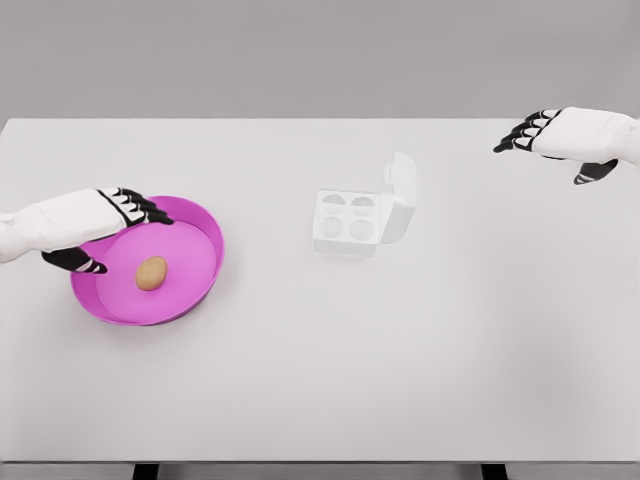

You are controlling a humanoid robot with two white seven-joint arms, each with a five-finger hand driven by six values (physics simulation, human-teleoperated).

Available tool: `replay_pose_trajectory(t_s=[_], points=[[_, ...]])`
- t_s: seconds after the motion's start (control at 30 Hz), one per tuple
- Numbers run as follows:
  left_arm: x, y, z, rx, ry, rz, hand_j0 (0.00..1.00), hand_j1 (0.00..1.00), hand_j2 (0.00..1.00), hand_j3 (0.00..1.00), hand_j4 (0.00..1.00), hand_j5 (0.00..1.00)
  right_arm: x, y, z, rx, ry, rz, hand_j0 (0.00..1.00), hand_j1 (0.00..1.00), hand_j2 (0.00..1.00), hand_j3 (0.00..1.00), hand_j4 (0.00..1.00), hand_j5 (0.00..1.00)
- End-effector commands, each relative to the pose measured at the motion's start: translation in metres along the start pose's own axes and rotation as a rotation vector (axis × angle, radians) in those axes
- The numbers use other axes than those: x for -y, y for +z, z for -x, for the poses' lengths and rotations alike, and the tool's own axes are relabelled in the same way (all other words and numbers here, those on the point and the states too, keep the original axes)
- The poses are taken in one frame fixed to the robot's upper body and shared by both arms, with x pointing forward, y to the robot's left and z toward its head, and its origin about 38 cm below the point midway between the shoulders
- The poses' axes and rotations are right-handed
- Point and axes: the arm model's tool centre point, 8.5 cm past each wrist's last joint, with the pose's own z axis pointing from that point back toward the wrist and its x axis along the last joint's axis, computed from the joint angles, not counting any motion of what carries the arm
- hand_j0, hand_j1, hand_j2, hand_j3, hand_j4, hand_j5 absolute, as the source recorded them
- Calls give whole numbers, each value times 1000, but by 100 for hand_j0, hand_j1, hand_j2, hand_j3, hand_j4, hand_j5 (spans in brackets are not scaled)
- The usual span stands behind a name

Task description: Pack egg into the box and close the box lid

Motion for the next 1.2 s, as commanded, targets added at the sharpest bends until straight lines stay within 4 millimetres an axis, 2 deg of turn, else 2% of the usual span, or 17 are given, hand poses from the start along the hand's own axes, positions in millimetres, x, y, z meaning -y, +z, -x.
replay_pose_trajectory(t_s=[0.0,0.27,0.37,0.6,1.17], points=[[0,-2,-2,0,-11,7,96,96,96,96,96,96,0,0,0,-1,-4,3,100,100,100,100,100,100],[5,-3,-7,10,-17,18,97,97,97,97,97,97,0,1,1,-2,-4,0,100,100,100,100,100,100],[12,-8,-10,13,-23,39,97,97,97,97,97,97,0,1,1,-2,-4,0,100,100,100,100,100,100],[18,-14,-14,24,-26,59,82,82,82,82,82,82,-1,1,1,-4,-5,-3,100,100,100,100,100,100],[30,-23,-20,40,-33,98,84,84,84,84,84,84,0,1,2,-7,-5,0,100,100,100,100,100,100]])
